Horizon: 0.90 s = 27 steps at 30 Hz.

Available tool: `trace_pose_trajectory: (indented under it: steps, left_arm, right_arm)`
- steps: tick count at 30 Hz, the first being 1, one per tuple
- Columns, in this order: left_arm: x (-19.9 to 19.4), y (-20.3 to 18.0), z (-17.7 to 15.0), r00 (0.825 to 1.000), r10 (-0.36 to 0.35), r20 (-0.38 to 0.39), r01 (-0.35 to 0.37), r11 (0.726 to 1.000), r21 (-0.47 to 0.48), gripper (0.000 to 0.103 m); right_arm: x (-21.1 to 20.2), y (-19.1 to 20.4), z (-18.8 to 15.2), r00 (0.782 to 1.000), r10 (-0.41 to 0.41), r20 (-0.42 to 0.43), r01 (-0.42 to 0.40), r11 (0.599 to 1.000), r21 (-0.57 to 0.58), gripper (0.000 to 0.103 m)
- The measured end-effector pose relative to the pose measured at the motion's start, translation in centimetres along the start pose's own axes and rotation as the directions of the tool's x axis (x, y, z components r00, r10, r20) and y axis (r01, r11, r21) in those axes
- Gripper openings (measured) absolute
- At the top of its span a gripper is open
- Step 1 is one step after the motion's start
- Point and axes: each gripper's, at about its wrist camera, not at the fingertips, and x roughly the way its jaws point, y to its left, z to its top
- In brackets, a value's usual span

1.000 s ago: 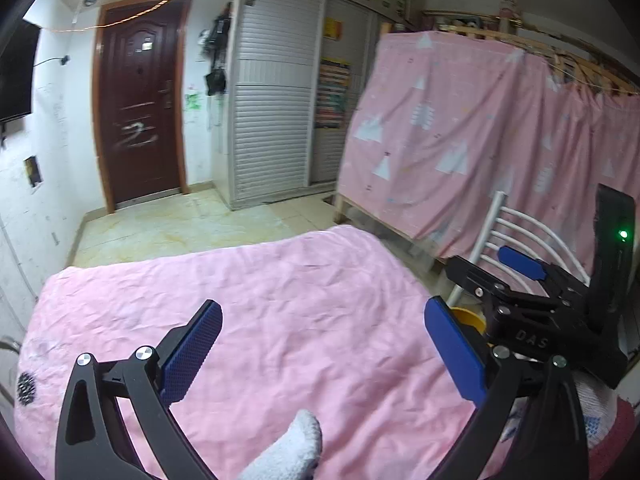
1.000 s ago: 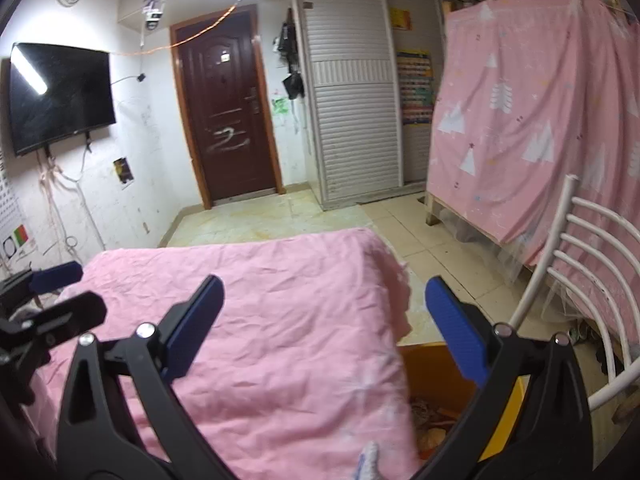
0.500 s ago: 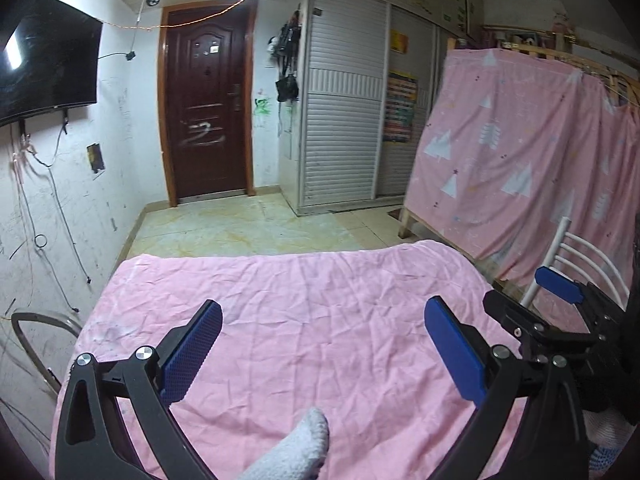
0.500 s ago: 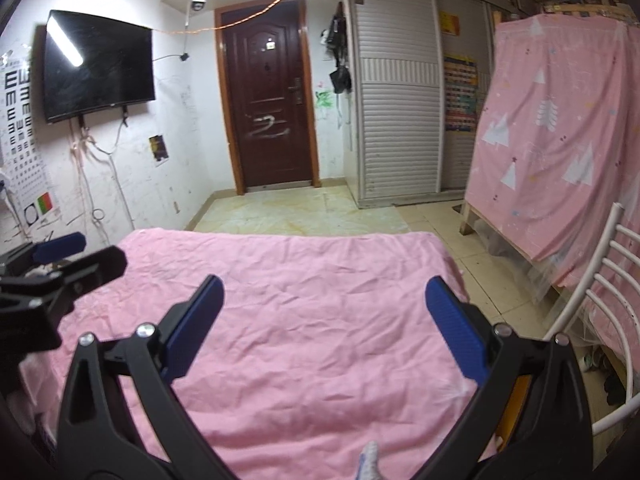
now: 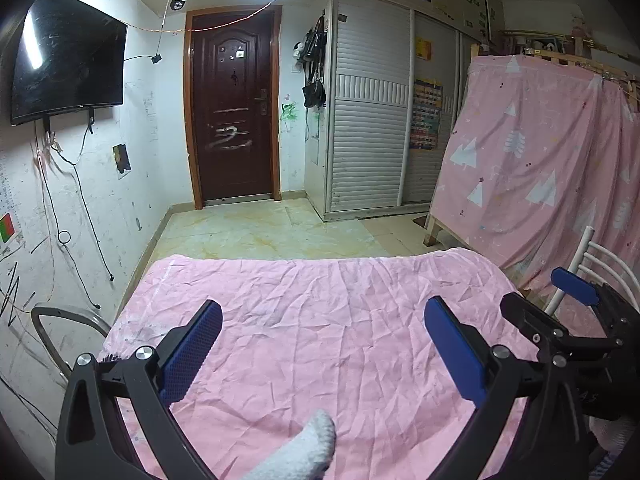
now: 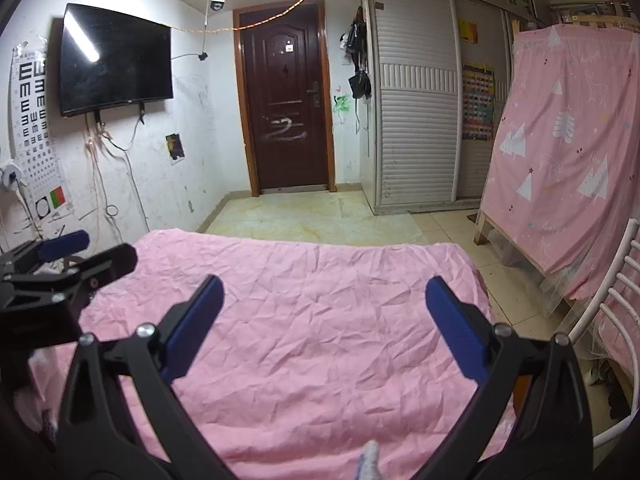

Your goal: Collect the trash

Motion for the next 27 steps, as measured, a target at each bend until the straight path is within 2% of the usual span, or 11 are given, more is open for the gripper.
trace_pose_trajectory:
  steps: [27]
  left_arm:
    - [0.36, 0.47, -0.32, 1.0, 0.016, -0.007, -0.016, 1.0, -0.015, 0.092]
  right_arm:
    - [0.03, 0.41, 0.22, 1.0, -0.003, 0.004, 0.003, 1.0, -0.007, 0.097]
